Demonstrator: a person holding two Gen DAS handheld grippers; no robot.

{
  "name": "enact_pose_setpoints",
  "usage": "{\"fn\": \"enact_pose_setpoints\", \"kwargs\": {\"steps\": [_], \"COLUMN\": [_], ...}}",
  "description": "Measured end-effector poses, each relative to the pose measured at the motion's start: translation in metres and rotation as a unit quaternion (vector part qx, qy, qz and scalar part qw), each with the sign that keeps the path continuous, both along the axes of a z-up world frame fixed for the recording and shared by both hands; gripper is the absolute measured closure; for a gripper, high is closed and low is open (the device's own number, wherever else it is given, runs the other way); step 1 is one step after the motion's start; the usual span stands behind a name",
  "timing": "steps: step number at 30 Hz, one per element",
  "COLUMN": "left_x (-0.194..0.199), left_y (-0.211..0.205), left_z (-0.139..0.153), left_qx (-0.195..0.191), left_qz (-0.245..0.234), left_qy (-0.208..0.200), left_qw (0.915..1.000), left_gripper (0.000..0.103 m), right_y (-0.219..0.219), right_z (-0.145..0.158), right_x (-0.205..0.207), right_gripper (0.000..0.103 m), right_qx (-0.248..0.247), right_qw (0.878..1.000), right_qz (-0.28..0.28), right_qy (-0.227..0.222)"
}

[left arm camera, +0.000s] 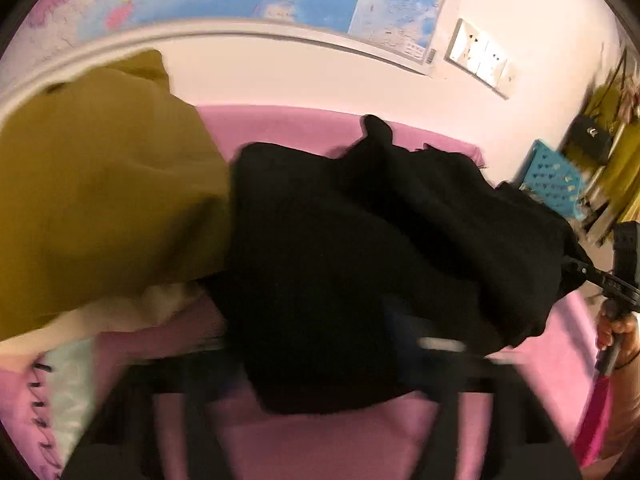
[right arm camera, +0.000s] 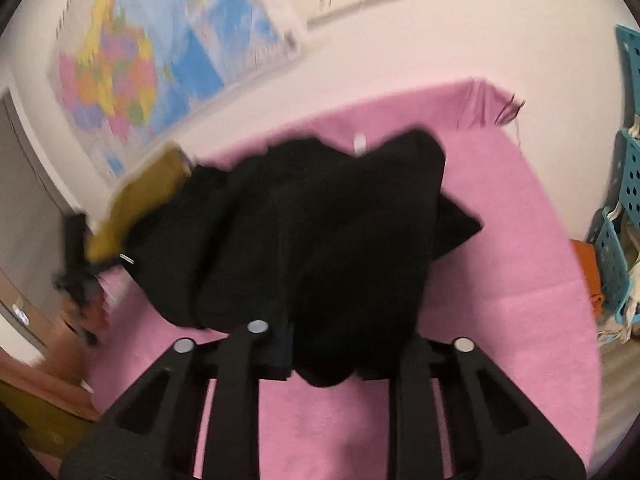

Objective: Fold large clothes

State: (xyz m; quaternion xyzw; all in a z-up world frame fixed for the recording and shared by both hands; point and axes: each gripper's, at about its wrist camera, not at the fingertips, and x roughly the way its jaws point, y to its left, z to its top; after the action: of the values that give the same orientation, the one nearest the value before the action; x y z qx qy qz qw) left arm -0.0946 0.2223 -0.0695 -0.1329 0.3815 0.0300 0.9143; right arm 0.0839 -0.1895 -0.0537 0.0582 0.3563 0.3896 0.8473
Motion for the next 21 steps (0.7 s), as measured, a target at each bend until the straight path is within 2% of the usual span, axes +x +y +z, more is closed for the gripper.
{"fn": "enact_pose_setpoints", "kwargs": {"steps": [1,3,4,6,7,8,9,10,11,12,13,15,18,19,21], "left_x": [0.000,-0.013,-0.019,-0.035,-0.040,-0.040,-0.040,-0.037,-0.034,-0.031,-0.029,-0.036,-0.049,-0.050,-0.045], "left_y": [0.001,0.014,0.017,0.017,0.016,0.012,0.005,-0.005,-0.011,-0.013,-0.011,-0.005,-0.005,-0.011,-0.030], "left_z": [0.002,0.016,0.023,0.035,0.035,0.029,0.022,0.013,0.005,-0.003,-0.003,0.009,0.040,0.051,0.062], "left_qx": [0.000,-0.057,-0.070,-0.067,-0.080,-0.094,-0.089,-0.052,-0.035,-0.028,-0.024,-0.022,0.003,0.016,0.039], "left_qz": [0.003,0.005,0.002,-0.007,-0.022,-0.040,-0.050,-0.051,-0.058,-0.053,-0.043,-0.028,-0.030,-0.048,-0.076], "left_qy": [0.007,0.002,-0.001,-0.009,-0.001,0.008,0.024,0.047,0.064,0.083,0.086,0.061,0.002,-0.016,-0.028], "left_qw": [1.0000,0.9984,0.9976,0.9977,0.9966,0.9947,0.9945,0.9962,0.9957,0.9948,0.9951,0.9975,0.9995,0.9986,0.9960], "left_gripper": [0.090,0.095,0.096,0.096,0.096,0.096,0.096,0.092,0.088,0.082,0.075,0.067,0.045,0.036,0.034], "right_y": [-0.005,-0.018,-0.025,-0.047,-0.052,-0.056,-0.055,-0.054,-0.051,-0.050,-0.054,-0.064,-0.070,-0.064,-0.044], "right_z": [0.010,0.039,0.048,0.060,0.057,0.043,0.020,0.005,-0.013,-0.018,-0.014,0.004,0.041,0.052,0.060], "right_x": [-0.004,-0.019,-0.022,-0.029,-0.027,-0.022,-0.013,-0.007,-0.005,-0.006,-0.010,-0.016,-0.026,-0.028,-0.029], "right_gripper": [0.087,0.088,0.088,0.088,0.087,0.086,0.080,0.076,0.068,0.061,0.057,0.045,0.037,0.037,0.037], "right_qx": [0.006,0.020,0.027,0.035,0.022,0.000,-0.028,-0.057,-0.095,-0.103,-0.101,-0.089,-0.077,-0.070,-0.070], "right_qw": [1.000,0.999,0.999,0.997,0.997,0.998,0.998,0.996,0.992,0.991,0.991,0.992,0.989,0.991,0.992], "right_qz": [-0.002,-0.004,-0.009,-0.025,-0.041,-0.057,-0.055,-0.058,-0.057,-0.057,-0.068,-0.091,-0.120,-0.104,-0.074], "right_qy": [-0.009,-0.039,-0.045,-0.059,-0.057,-0.036,0.007,0.033,0.057,0.060,0.048,0.025,-0.038,-0.057,-0.073]}}
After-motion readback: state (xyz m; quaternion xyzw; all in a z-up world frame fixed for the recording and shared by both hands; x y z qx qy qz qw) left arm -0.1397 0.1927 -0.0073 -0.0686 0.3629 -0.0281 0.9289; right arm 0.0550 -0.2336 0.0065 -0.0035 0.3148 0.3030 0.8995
